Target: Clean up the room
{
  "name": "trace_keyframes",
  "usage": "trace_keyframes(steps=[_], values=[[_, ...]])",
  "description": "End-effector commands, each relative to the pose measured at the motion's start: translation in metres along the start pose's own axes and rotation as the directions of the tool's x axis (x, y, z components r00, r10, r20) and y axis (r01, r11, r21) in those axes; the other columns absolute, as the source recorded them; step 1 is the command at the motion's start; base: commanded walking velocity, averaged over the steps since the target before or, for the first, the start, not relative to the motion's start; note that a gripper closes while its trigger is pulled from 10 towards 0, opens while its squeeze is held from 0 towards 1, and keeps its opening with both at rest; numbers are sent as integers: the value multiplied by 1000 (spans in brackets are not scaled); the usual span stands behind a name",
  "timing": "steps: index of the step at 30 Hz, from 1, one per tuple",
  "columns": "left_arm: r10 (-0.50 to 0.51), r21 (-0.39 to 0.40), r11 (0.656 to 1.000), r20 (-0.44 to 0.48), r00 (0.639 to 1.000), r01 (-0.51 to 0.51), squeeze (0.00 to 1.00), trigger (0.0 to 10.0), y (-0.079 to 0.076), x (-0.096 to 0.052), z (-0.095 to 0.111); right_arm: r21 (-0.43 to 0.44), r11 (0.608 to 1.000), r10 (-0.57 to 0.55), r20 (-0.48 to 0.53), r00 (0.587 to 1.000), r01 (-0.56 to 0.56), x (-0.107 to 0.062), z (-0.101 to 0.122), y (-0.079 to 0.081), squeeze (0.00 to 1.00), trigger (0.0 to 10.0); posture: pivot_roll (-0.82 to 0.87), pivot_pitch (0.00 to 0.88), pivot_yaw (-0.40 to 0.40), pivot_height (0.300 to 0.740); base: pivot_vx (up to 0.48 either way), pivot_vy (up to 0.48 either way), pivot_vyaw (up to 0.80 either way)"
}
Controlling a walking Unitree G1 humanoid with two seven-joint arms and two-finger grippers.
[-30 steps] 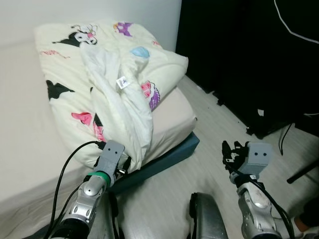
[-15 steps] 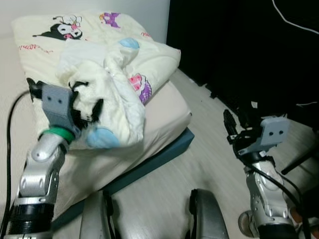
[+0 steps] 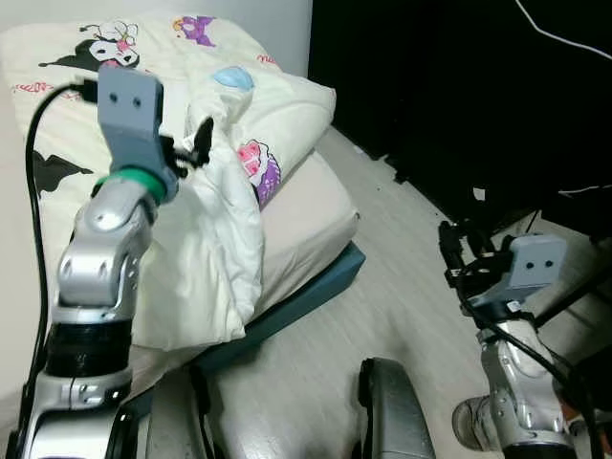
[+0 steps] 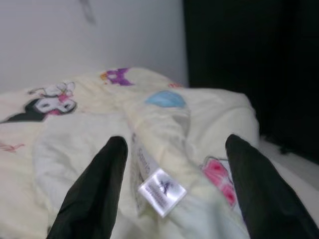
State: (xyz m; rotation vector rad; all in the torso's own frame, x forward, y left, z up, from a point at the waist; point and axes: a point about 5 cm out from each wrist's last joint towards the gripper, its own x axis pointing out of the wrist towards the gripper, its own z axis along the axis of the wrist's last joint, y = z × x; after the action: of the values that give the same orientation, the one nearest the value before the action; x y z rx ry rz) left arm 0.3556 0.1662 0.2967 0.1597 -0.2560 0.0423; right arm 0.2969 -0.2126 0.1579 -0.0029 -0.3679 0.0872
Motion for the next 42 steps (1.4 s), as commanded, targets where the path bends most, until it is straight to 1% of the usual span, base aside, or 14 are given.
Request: trace_keyframes(steps=[1,6,10,12,15,18,20,24,25,29,33,40,41,42], values=[[127,48,991,-115,985,-122,0,10000,-14,17,-27,28,1000,-1,-12,1000,1,2,-4,5,0,10000,2,140,24,505,0,0,0],[236,53,972,-180,955,-231,0,10000,-20,36,-39,42,999,4,-8,1000,-3,3,-4,10,0,10000,-5,136,28,505,0,0,0],[359,74,933,-221,907,-352,0,10000,-1,46,-45,56,998,3,-29,1000,-1,-3,-9,14,0,10000,-4,137,34,505,0,0,0],[359,74,933,-221,907,-352,0,10000,-1,46,-45,56,998,3,-29,1000,-1,-3,-9,14,0,10000,-4,137,34,505,0,0,0],[384,35,922,-187,904,-385,0,10000,18,55,-34,60,998,3,-32,999,-1,-2,-9,15,0,10000,-6,139,34,505,0,0,0],[403,79,915,-158,901,-396,0,10000,27,59,-28,61,998,4,-34,999,-2,-2,-10,16,0,10000,-6,139,34,505,0,0,0],[410,97,912,-161,898,-399,0,10000,30,59,-29,62,998,3,-35,999,-1,-2,-10,16,0,10000,-1,141,33,505,0,0,0],[472,240,872,-181,863,-426,0,10000,40,56,-41,68,998,7,-41,999,-4,-2,-13,18,0,10000,7,139,32,505,0,0,0],[436,257,889,-219,873,-380,0,9725,33,54,-50,70,998,7,-41,999,-4,-1,-13,18,0,10000,7,139,32,505,0,0,0],[386,272,910,-273,881,-314,0,10000,22,52,-64,72,997,7,-40,999,-4,-1,-12,19,0,10000,7,139,32,505,0,0,0],[457,336,869,-265,849,-363,0,10000,24,45,-76,68,998,-8,-36,999,10,-2,-12,16,0,10000,-4,130,36,505,0,0,0],[549,345,824,-294,782,-449,0,10000,33,37,-89,69,997,-21,-34,999,24,-2,-11,12,0,10000,-7,122,41,505,0,0,0],[561,353,816,-298,772,-457,0,9020,36,35,-92,70,997,-23,-34,999,25,-2,-11,12,0,10000,-7,122,41,505,0,0,0],[561,353,816,-298,772,-457,0,9020,36,35,-92,70,997,-23,-34,999,25,-2,-11,12,0,10000,-7,122,41,505,0,0,0]])
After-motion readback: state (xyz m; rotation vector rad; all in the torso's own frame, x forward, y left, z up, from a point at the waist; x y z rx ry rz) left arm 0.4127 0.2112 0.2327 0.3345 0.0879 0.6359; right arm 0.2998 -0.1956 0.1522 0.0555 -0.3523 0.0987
